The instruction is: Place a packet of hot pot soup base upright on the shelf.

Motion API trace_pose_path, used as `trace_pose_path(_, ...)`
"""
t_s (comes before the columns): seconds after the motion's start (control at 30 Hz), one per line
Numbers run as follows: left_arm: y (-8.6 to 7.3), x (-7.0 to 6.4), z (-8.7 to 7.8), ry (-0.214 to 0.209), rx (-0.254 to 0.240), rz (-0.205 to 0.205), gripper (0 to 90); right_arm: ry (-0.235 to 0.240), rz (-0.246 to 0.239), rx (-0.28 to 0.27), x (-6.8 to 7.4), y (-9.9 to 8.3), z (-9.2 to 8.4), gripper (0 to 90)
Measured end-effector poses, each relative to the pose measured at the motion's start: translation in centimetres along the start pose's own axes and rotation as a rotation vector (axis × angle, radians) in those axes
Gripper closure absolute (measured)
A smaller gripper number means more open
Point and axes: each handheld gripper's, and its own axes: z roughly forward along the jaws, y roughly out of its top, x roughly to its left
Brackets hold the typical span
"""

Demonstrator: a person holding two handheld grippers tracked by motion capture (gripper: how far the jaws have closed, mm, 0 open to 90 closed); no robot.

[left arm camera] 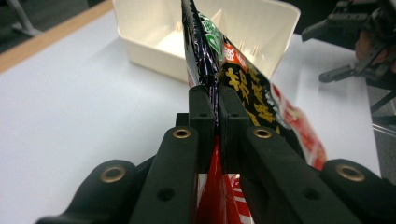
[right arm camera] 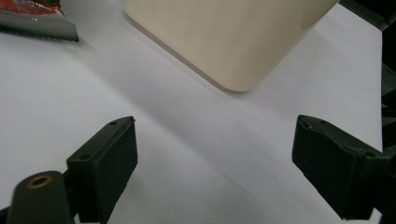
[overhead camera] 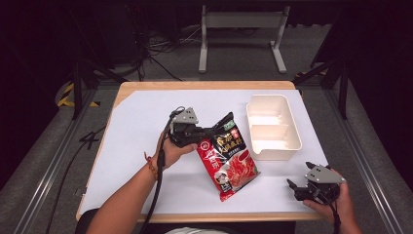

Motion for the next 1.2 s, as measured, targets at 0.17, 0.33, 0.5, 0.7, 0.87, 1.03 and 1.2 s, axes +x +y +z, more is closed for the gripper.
trace_pose_path(0.17,1.2,-0.7,-0.9,-0.015,-0.04,0.004,86.7,0.002,0.0,-0.001,0.0,0.0,0.0,13.8)
trace_pose_path(0.33,2.8,-1.5,-1.4,-0.027,-0.071,0.018,86.9,0.001,0.005,-0.003,0.0,0.0,0.0,13.8)
trace_pose_path(0.5,3.8,-2.1,-1.6,-0.049,-0.106,0.005,87.1,-0.002,0.001,-0.001,0.0,0.0,0.0,13.8)
trace_pose_path(0.7,5.0,-2.5,-1.6,-0.041,-0.115,0.023,87.6,0.0,0.006,-0.001,-0.1,0.0,0.0,13.9)
trace_pose_path(0.87,5.8,-1.9,-1.4,-0.013,-0.115,0.029,87.8,0.0,0.005,-0.005,-0.1,0.0,-0.1,13.8)
trace_pose_path(1.03,6.6,-1.0,-1.0,-0.006,-0.129,0.007,87.8,0.0,0.004,-0.008,-0.1,0.0,-0.1,13.8)
trace_pose_path(1.2,7.7,-0.2,-0.7,0.003,-0.146,0.003,87.8,0.0,0.005,-0.013,-0.1,0.0,-0.1,13.8)
